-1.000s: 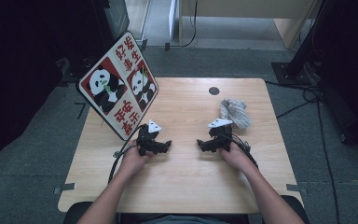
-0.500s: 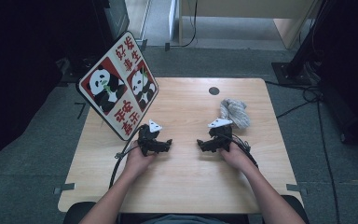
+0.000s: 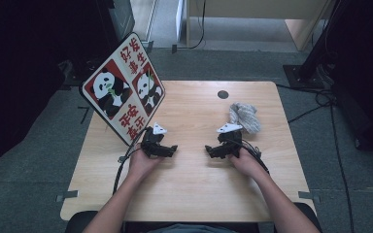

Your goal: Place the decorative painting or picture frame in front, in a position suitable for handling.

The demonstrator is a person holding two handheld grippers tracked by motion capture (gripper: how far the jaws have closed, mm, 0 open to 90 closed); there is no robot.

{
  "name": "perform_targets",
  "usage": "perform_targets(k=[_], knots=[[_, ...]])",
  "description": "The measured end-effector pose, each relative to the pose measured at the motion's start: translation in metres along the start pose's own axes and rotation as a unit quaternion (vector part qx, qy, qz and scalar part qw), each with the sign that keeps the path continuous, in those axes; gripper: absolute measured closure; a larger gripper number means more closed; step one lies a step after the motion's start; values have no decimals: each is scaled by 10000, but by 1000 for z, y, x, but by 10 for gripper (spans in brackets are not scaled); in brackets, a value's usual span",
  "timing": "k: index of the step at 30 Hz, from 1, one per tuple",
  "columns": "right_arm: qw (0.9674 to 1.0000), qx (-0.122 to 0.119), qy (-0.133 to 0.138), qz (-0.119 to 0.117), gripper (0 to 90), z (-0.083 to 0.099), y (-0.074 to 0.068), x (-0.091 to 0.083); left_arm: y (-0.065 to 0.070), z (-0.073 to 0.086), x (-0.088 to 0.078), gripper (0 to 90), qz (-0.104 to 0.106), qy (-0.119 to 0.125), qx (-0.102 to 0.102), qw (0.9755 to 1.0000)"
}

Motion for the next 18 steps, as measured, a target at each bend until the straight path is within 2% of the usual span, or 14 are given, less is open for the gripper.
perform_targets(k=[1,4,5,7,8,11,12,14,18], knots=[[10000,0,0,0,0,0,0,0,0,0,0,144,0,0,0,10000],[10000,3,-2,0,0,0,0,0,-1,-1,-8,138,401,18,-5,9992],[10000,0,-2,0,0,0,0,0,-1,-2,-10,143,440,61,-24,9990],[10000,1,-2,0,0,0,0,0,-2,-3,-14,146,455,99,-22,9989],[10000,0,-2,0,0,0,0,0,-3,-4,-20,157,438,166,86,9989],[10000,-2,-1,0,0,0,0,0,-4,-4,-25,177,432,234,161,9987],[10000,1,-2,0,0,0,0,0,-4,-4,-27,177,472,240,178,9984],[10000,-4,-10,-6,0,0,0,0,-3,-4,-31,255,607,322,227,9974],[10000,-3,-10,-6,0,0,0,0,-5,-3,-36,261,695,345,201,9968]])
Point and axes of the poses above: each handheld gripper's, and its own axes: x roughly forward along the jaws, z roughly out of its underside, y roughly to its right, the point moved 5 cm from there along x, roughly forward along the jaws, and after that the axes turned 12 degrees about -z, right-handed, at the moved point
